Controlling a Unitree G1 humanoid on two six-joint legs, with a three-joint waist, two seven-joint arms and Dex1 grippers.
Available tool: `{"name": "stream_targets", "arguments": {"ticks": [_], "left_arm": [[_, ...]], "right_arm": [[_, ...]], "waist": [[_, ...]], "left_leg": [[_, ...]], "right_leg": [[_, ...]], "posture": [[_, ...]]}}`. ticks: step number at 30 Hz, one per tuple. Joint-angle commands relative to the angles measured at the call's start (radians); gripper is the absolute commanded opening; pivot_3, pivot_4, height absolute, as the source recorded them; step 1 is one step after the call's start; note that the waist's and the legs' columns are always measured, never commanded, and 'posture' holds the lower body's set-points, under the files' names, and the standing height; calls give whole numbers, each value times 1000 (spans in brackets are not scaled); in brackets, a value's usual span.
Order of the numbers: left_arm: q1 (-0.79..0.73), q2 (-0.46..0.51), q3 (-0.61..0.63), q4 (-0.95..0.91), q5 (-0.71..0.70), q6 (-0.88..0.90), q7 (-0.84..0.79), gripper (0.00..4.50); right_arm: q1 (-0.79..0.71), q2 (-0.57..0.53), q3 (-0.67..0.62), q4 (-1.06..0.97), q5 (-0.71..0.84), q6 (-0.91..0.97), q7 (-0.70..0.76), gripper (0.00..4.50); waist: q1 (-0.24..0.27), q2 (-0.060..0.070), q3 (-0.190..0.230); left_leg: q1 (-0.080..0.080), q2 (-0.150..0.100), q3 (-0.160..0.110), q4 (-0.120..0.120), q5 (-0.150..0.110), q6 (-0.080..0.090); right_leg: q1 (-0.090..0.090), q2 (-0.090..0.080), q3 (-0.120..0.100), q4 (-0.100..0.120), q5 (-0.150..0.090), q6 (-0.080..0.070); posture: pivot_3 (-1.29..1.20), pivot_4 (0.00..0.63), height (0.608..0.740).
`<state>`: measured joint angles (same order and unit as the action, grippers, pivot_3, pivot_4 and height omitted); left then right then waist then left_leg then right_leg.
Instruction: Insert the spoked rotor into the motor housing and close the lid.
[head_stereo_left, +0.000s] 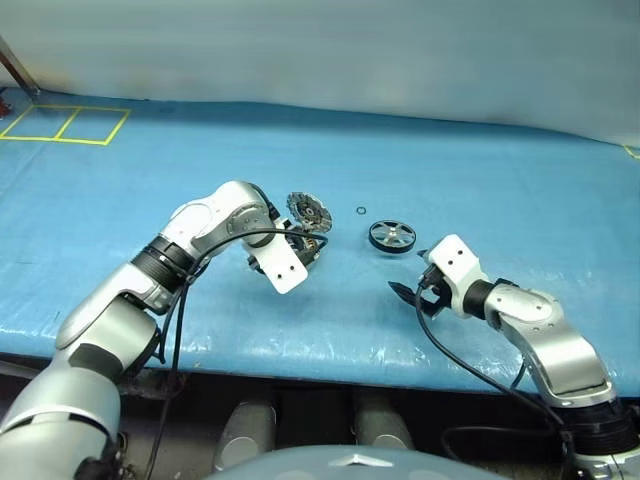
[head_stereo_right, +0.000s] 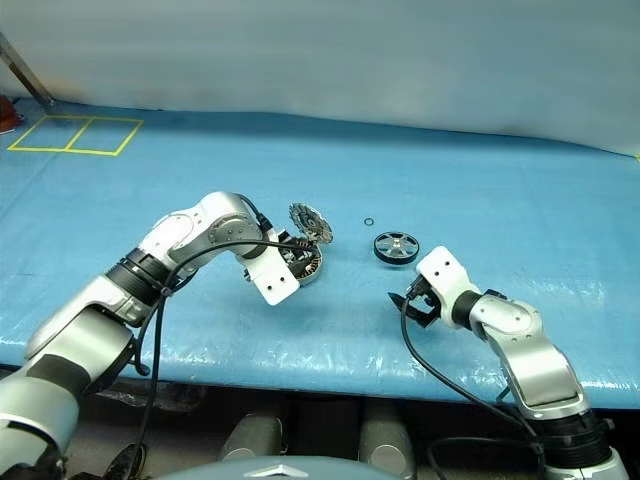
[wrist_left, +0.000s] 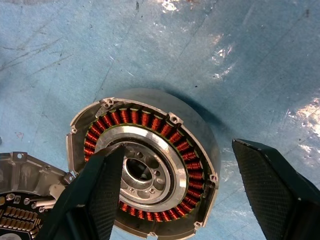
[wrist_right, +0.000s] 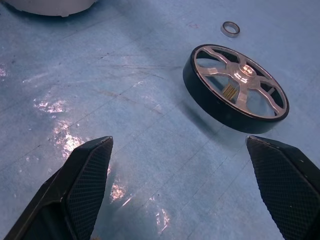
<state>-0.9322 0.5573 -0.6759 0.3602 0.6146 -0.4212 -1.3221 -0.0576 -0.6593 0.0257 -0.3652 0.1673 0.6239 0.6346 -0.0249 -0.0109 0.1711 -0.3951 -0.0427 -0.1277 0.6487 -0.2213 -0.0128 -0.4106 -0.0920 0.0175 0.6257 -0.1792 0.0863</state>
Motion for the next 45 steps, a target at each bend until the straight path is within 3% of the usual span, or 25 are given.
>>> {"name": "stream_targets", "arguments": {"ticks": [1, 12, 26, 45], "left_arm": [[14, 13, 3, -11, 14, 17, 10, 3715], [13, 11, 5, -2, 54, 45, 63, 3715], [57, 15, -17, -17, 38, 58, 15, 3715], [-10, 22, -1, -39, 59, 51, -10, 3715]], "right_arm": [[-26, -16, 5, -17, -1, 7, 12, 4500], [-42, -30, 22, -19, -5, 21, 29, 4500], [-40, -43, 31, -25, -4, 28, 32, 4500], [-58, -54, 50, -13, -12, 30, 50, 4500]], "waist": [[1, 0, 0], [-1, 0, 0], [-5, 0, 0], [-11, 0, 0]], "left_leg": [[0, 0, 0, 0, 0, 0], [-1, 0, 0, 0, 0, 0], [0, 0, 0, -1, 0, 0], [-1, 0, 0, -1, 0, 0]], "right_leg": [[0, 0, 0, 0, 0, 0], [-1, 0, 0, 0, 0, 0], [-1, 0, 0, 0, 1, 2], [-2, 0, 0, 0, 1, 2]], "posture": [[0, 150, 740], [0, 150, 740], [0, 150, 740], [0, 150, 740]]}}
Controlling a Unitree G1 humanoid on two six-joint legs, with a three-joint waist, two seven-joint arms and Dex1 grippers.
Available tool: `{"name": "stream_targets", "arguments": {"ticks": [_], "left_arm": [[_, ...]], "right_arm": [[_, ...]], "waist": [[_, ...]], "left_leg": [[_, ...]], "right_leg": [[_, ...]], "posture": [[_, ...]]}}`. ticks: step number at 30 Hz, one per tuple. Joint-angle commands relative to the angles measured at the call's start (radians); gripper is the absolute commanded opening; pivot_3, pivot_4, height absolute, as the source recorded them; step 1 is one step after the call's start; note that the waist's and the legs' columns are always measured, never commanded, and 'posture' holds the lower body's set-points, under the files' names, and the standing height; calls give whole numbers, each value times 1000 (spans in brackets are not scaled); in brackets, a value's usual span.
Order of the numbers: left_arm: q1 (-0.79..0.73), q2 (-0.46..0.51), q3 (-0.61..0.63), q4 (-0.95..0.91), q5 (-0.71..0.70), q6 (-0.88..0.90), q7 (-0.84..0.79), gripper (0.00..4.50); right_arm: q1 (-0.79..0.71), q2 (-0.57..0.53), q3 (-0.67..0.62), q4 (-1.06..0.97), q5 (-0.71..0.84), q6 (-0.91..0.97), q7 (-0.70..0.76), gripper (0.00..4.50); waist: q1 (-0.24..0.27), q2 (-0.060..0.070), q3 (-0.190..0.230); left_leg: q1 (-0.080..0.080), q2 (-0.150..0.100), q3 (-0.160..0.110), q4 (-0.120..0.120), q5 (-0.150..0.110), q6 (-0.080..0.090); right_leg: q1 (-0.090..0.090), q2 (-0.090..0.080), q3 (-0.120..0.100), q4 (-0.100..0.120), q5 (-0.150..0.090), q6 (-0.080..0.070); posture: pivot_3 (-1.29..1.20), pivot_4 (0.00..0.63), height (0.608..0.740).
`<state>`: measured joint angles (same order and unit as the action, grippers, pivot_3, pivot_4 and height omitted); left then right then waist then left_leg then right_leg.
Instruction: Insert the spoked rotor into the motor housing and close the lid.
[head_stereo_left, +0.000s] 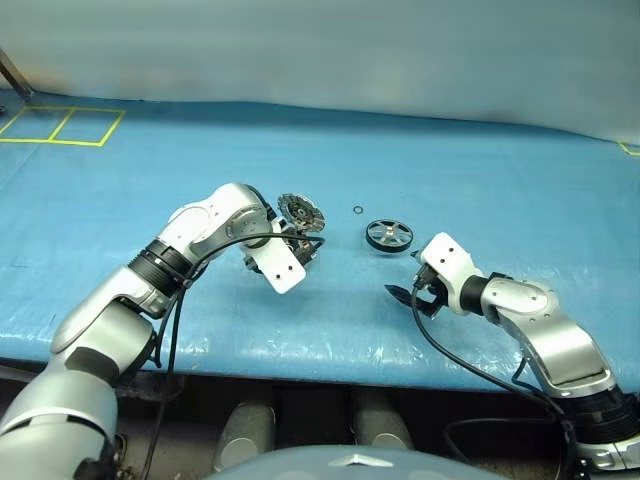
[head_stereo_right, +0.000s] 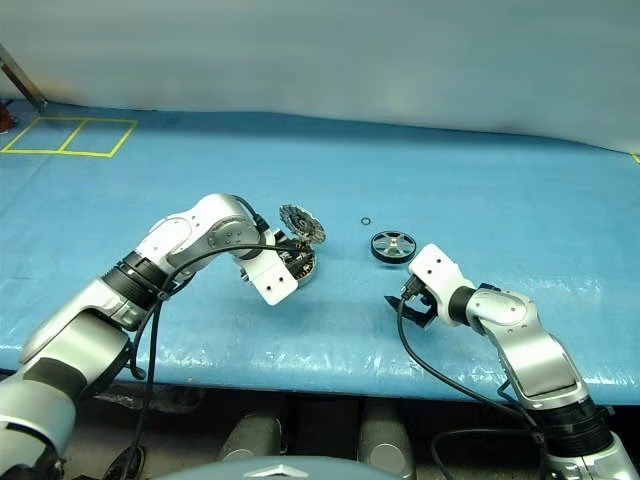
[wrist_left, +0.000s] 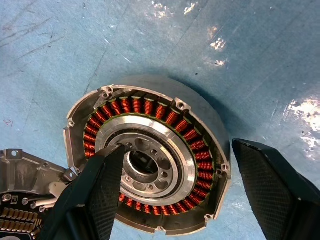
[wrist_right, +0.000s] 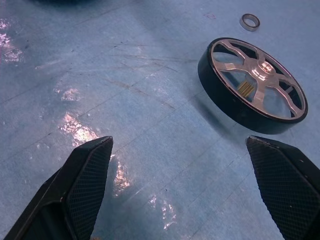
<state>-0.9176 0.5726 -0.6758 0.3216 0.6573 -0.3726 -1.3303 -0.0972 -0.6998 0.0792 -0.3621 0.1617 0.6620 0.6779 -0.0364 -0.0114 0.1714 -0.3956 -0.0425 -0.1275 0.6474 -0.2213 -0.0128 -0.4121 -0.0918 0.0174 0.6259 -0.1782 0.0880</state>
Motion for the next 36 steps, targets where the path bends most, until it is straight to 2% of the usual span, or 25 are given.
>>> {"name": "stream_targets", "arguments": {"ticks": [1, 7, 24, 28, 36], "left_arm": [[-24, 7, 0, -2, 18, 3, -1, 3715], [-23, 1, 16, -8, 50, 21, 66, 3715], [15, 25, 16, -86, 24, 51, 8, 3715], [23, 23, 31, -91, 45, 81, 54, 4478], [12, 33, 35, -102, 50, 107, 78, 4478]], "right_arm": [[-19, -16, -2, -16, -7, -8, 8, 4500], [-22, -26, 3, -16, -10, -5, 15, 4500], [-34, -59, 16, -15, -19, 5, 49, 4500], [-38, -68, 22, -16, -23, 7, 58, 4500], [-43, -72, 31, -13, -26, 7, 68, 4500]], "waist": [[0, 0, 0], [1, 0, 0], [3, -1, 1], [3, -1, 1], [3, -1, 1]], "left_leg": [[0, 0, 0, 0, 0, 0], [0, 0, 0, 0, 0, 0], [-1, 0, 0, 0, 0, 0], [-1, 0, 0, 0, 0, 0], [-1, 0, 0, 0, 0, 0]], "right_leg": [[0, 0, 0, 0, 0, 0], [0, 0, 0, 0, 0, 0], [0, 0, 0, 0, 1, 1], [0, 0, 0, 0, 1, 1], [0, 0, 0, 0, 1, 1]], "posture": [[0, 150, 740], [0, 150, 740], [0, 150, 740], [0, 150, 740], [0, 150, 740]]}}
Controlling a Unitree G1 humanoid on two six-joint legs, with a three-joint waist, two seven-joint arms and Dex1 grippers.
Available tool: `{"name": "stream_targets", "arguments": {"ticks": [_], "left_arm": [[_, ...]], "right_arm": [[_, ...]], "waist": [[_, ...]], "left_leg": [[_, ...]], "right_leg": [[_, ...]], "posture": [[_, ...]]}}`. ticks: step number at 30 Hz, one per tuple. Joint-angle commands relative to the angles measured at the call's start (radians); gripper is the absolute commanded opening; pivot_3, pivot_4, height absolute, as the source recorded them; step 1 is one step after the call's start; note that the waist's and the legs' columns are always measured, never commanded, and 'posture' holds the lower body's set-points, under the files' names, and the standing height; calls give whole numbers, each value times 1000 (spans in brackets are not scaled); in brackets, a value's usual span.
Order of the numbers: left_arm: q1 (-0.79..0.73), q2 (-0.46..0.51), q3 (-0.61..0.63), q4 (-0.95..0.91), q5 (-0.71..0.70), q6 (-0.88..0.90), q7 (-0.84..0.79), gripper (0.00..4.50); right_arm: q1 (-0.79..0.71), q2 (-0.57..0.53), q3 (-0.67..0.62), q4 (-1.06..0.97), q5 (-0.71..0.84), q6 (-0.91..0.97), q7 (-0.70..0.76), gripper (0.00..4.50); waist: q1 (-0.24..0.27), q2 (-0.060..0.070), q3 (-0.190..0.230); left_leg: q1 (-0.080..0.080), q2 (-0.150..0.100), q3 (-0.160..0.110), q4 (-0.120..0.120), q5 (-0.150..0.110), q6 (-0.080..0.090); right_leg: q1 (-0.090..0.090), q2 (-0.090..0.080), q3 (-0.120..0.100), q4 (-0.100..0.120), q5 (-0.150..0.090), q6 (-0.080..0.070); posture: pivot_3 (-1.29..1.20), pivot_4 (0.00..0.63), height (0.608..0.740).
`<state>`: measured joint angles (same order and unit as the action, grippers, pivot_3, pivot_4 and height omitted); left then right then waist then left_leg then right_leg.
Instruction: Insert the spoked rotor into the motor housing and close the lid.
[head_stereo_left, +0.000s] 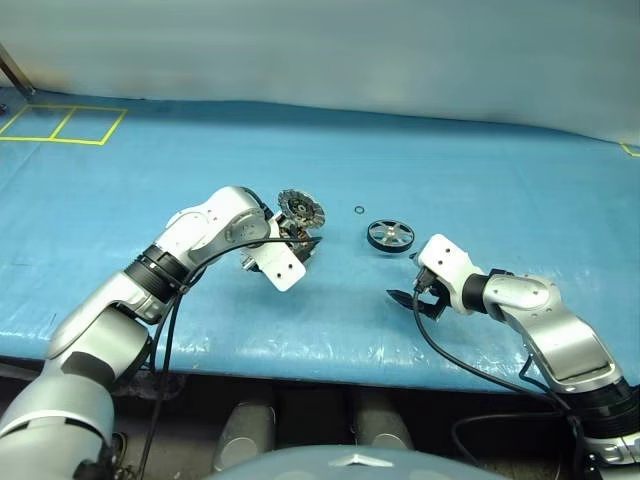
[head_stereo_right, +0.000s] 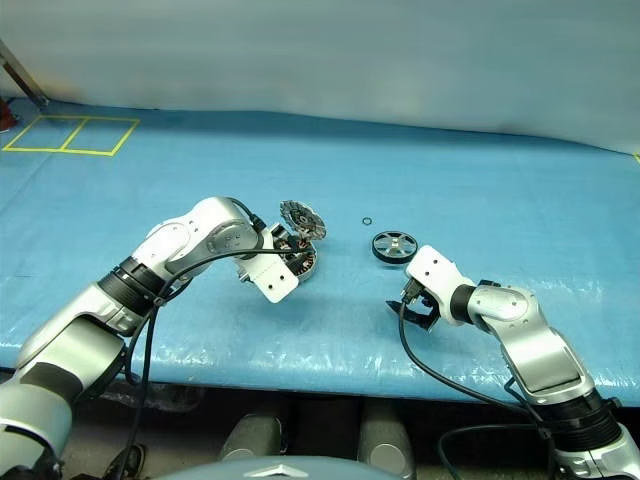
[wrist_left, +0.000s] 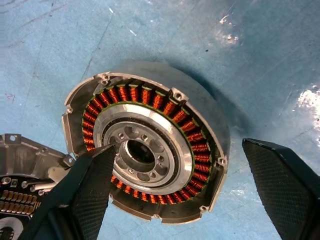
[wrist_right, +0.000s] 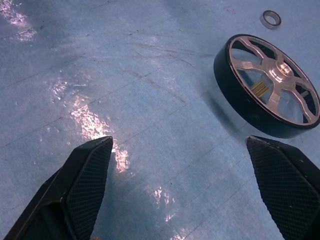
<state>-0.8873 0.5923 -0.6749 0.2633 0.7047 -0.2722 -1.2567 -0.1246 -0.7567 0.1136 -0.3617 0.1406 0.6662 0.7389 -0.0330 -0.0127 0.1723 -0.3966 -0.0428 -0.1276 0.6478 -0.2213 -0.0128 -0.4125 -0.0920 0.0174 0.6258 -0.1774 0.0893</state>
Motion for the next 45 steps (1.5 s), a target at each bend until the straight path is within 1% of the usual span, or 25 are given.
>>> {"name": "stream_targets", "arguments": {"ticks": [1, 14, 23, 27, 30, 31, 34, 37, 39, 40, 42, 45], "left_arm": [[-16, 17, 34, -49, 1, 8, 1, 4478], [32, 32, 16, -78, -14, 8, -41, 4478], [10, 5, -4, -10, 6, -3, -42, 4478], [-14, -24, -22, 58, 18, -5, -50, 4478], [-41, -46, -36, 118, 11, -15, -73, 3936], [-54, -52, -42, 142, 15, -21, -76, 3548], [-79, -83, -46, 200, 27, -19, -41, 2613], [-95, -84, -58, 221, 16, -39, -75, 2613], [-96, -84, -53, 226, 17, -40, -59, 2289], [-95, -82, -51, 230, 20, -39, -52, 2218], [-94, -76, -48, 234, 25, -42, -37, 2218], [-86, -57, -37, 212, 12, -34, -57, 2218]], "right_arm": [[-17, -16, -2, -13, -6, 3, 8, 4500], [-20, -14, 7, -12, -12, 5, 16, 4500], [-14, -13, 4, -18, -13, 9, 14, 4500], [-14, -8, 1, -19, -15, 9, 8, 4500], [-16, -2, 3, -18, -16, 6, 1, 4500], [-16, 2, 4, -18, -17, 4, -3, 4500], [-14, 11, 3, -21, -19, 2, -15, 4500], [-9, 21, -1, -26, -20, 2, -27, 4500], [-4, 27, -3, -27, -19, 0, -38, 4500], [0, 34, -6, -26, -18, -2, -46, 4500], [7, 44, -8, -25, -18, -7, -58, 4500], [14, 65, -10, -21, -19, -16, -76, 4500]], "waist": [[0, 0, 0], [2, 0, 0], [6, 0, 0], [9, 0, 0], [10, 0, 0], [10, 0, 0], [9, 0, 0], [9, 0, 0], [8, 0, 0], [8, 0, 0], [8, 0, 0], [7, 0, 0]], "left_leg": [[0, 0, 0, 0, 0, 0], [0, 0, 0, 0, 0, 0], [0, 0, 0, 0, 0, 0], [0, 0, 0, 1, 0, 0], [1, 0, 0, 1, 0, 0], [1, 0, 0, 1, 0, 0], [1, 0, 0, 2, 0, 0], [1, 0, 0, 2, 0, 0], [1, 0, 0, 2, 0, 0], [1, 0, 0, 2, 0, 0], [1, 0, 0, 2, 0, 0], [1, 0, 0, 2, 0, 0]], "right_leg": [[0, 0, 0, 0, 0, 0], [0, 0, 0, 0, 0, 0], [0, 0, 0, 0, 0, 0], [0, 0, 0, 0, 0, 0], [1, 0, 0, 0, 0, 0], [1, 0, 0, 0, 0, 0], [1, 0, 0, 0, 0, 1], [1, 0, 0, 0, 1, 1], [1, 0, 0, 1, 1, 1], [1, 0, 0, 1, 1, 1], [2, 0, 0, 1, 0, 1], [2, 0, 0, 1, 1, 1]], "posture": [[0, 150, 740], [0, 150, 740], [0, 150, 740], [0, 150, 740], [0, 150, 740], [0, 150, 740], [0, 150, 740], [0, 150, 740], [0, 150, 740], [0, 150, 740], [0, 150, 740], [0, 150, 740]]}}
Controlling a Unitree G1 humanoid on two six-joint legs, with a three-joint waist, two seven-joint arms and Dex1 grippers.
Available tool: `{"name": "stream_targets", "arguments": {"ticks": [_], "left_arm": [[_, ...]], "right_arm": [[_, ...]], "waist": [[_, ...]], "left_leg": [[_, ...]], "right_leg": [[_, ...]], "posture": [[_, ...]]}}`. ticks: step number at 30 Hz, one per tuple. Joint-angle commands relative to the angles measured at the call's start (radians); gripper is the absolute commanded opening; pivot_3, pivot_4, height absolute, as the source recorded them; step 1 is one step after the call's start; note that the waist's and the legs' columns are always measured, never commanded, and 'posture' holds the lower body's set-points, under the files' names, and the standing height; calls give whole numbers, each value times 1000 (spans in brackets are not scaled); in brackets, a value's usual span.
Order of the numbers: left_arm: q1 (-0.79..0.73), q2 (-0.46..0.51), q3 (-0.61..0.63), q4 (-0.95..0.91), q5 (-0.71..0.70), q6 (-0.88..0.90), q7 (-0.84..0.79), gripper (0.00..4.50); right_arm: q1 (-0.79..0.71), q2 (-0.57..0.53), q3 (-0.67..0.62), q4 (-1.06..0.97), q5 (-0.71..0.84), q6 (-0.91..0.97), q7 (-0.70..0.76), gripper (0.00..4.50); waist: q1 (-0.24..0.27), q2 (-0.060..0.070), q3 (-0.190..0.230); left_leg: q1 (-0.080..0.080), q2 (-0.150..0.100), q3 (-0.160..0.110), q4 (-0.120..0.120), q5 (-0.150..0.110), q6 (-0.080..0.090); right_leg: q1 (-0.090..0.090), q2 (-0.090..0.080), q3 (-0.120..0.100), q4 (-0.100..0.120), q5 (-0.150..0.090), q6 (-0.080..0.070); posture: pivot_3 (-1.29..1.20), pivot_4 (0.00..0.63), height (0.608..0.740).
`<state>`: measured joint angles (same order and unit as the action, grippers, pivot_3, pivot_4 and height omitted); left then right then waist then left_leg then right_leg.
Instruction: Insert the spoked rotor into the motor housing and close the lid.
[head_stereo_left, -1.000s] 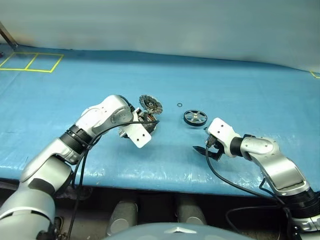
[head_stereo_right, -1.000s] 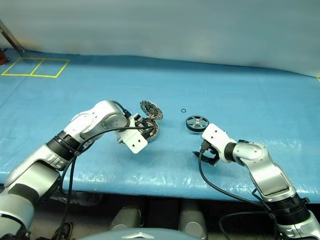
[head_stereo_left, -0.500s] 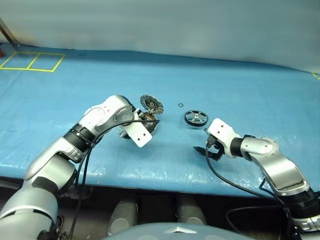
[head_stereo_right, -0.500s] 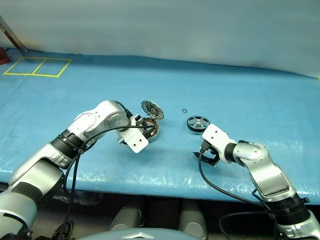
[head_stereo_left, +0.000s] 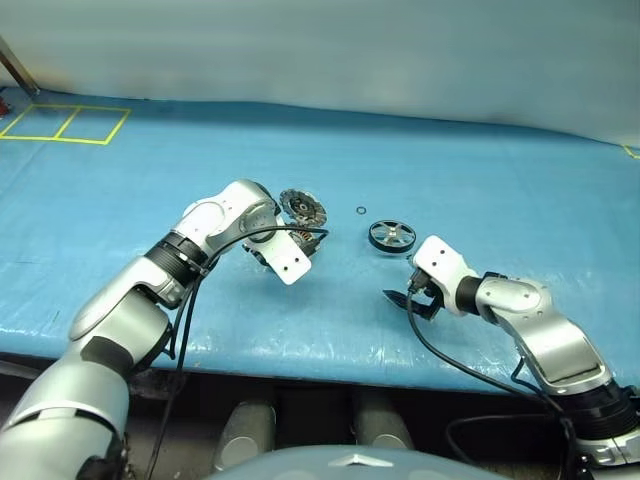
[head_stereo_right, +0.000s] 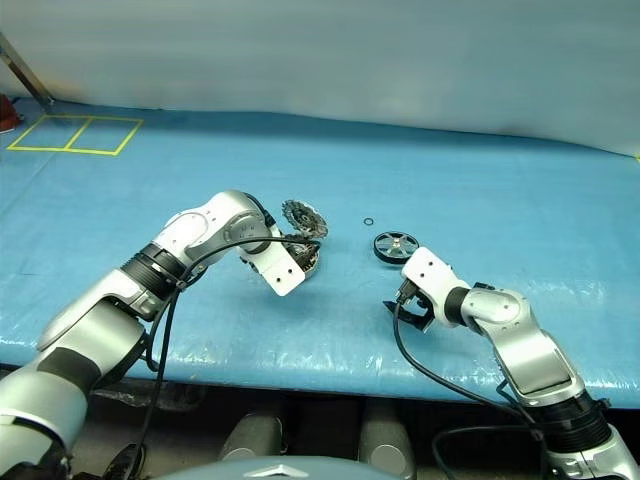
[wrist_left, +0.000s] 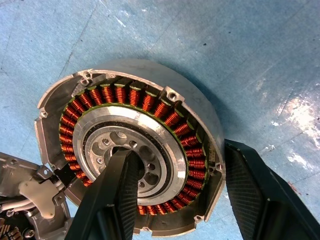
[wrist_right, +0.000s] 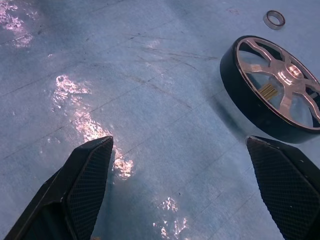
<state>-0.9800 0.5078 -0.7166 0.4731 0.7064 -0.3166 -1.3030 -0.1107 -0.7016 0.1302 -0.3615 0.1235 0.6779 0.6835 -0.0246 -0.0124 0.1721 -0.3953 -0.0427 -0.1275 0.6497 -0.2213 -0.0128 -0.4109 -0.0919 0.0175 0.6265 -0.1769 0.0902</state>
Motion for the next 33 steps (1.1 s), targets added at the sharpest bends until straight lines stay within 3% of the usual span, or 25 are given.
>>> {"name": "stream_targets", "arguments": {"ticks": [1, 16, 33], "left_arm": [[12, 33, 11, -15, 1, 22, -26, 2218], [124, 76, 92, -384, -86, 369, -229, 2218], [168, 84, 95, -556, -118, 603, -278, 2218]], "right_arm": [[2, 18, -28, -18, -2, -33, -27, 4500], [-90, 163, 58, 116, -24, -171, -42, 4500], [-86, 145, 93, 121, -15, -199, 74, 4500]], "waist": [[-3, 0, 0], [-14, 0, 1], [-13, 0, 1]], "left_leg": [[0, 0, 0, 0, 0, 0], [-1, 0, 0, -2, 0, 0], [-1, 0, -1, -2, 0, 0]], "right_leg": [[0, 0, 0, 0, 0, 0], [-2, 1, 0, 0, 0, 0], [-2, 1, 0, 0, -1, -1]], "posture": [[0, 150, 740], [0, 150, 740], [0, 150, 740]]}}
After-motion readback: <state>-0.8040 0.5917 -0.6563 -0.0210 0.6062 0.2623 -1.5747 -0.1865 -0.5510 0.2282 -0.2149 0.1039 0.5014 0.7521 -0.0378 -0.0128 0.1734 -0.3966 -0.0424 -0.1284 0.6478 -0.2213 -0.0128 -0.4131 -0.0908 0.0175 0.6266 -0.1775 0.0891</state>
